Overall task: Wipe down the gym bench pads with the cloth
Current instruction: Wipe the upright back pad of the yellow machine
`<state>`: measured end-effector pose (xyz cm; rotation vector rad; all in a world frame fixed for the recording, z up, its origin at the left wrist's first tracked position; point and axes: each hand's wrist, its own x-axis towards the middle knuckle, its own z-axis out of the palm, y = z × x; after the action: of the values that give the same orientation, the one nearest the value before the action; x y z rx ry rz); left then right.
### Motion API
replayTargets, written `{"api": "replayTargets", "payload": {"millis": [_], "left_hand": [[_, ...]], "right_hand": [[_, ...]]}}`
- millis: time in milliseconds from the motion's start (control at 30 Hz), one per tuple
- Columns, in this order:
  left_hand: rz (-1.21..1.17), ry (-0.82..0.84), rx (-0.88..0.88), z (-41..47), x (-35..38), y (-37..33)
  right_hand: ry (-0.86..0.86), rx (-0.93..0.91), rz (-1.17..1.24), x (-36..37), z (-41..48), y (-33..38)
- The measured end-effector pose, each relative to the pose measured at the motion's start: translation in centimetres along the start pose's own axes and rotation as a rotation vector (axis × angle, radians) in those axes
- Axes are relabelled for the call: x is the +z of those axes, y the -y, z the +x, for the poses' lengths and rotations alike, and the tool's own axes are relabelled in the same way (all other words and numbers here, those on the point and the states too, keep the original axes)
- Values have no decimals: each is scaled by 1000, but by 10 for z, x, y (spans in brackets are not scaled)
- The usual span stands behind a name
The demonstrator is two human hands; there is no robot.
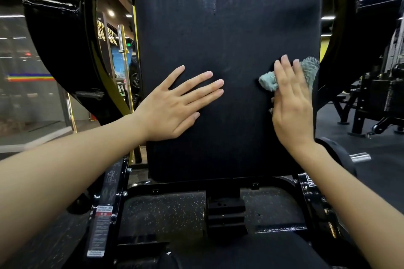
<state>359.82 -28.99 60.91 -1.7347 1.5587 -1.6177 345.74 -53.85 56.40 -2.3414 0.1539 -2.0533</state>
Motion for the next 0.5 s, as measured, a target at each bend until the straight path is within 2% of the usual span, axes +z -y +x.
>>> {"api": "replayTargets", "payload": {"millis": [133, 300, 500], "left_hand": [[-14, -3, -21, -1, 0, -4], [-44, -9, -49, -3, 1, -12], [-98, 11, -55, -12, 1, -28]], "right_hand": [[-11, 26, 18, 7, -20, 18], [121, -70, 59, 6, -60, 25], [255, -81, 90, -1, -89, 30]]}}
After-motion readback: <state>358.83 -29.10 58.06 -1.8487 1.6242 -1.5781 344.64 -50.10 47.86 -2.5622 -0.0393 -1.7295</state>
